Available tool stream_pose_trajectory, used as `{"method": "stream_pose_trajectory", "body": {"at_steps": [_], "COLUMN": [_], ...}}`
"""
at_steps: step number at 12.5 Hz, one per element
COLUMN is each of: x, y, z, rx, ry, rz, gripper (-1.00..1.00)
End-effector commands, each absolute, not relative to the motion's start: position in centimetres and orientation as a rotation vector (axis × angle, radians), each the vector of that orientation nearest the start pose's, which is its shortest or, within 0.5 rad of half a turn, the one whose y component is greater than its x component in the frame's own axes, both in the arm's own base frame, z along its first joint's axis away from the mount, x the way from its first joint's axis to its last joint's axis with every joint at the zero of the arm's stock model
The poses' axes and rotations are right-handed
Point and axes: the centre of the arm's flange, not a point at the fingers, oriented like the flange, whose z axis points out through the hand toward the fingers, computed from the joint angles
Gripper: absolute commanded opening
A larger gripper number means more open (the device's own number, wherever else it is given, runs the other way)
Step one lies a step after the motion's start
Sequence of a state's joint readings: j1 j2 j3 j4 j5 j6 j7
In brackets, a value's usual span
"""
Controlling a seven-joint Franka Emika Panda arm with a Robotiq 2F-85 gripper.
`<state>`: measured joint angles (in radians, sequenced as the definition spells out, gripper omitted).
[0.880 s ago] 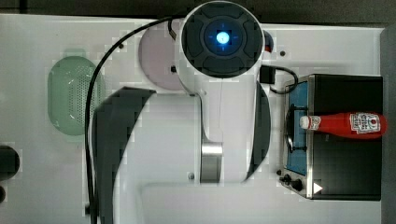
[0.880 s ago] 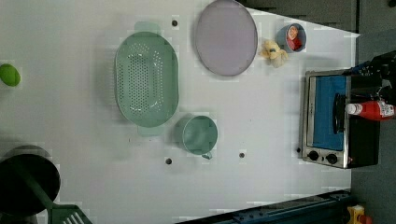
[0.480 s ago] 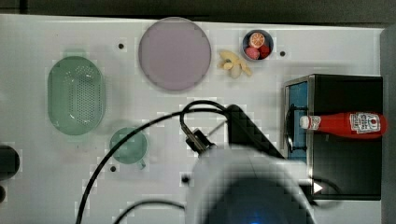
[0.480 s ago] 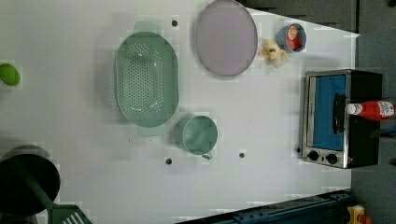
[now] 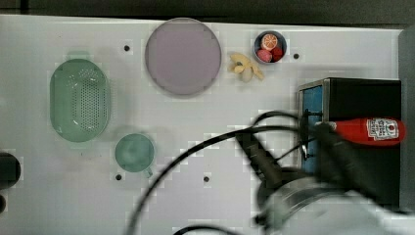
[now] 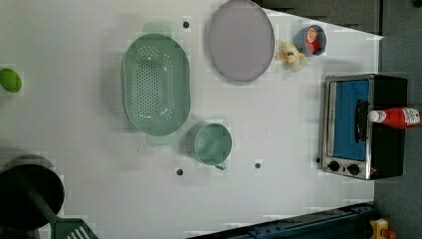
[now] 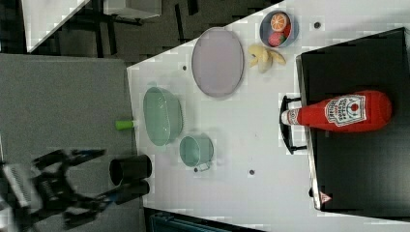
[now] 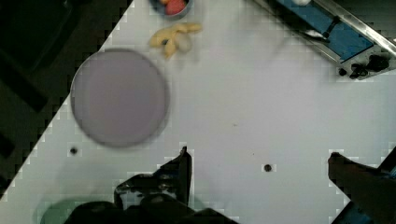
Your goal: Pick Ketchup from oven and place it on table.
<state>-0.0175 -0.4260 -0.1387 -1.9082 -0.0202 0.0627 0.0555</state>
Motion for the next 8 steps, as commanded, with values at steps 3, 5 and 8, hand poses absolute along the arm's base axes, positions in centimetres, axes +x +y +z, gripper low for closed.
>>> {"method": "stream_pose_trajectory", "body": {"at_steps": [3, 5, 8], "x": [45.4, 46.1, 47.3], "y": [-20.0, -23.7, -28.9], "z": [58.0, 55.8, 52.9], "rx": [-2.537, -2.48, -2.414], "ry": [1.763, 1.85, 1.973], "rz": [-0.047, -0.079, -0.164], "gripper": [1.0, 1.0, 1.0]}}
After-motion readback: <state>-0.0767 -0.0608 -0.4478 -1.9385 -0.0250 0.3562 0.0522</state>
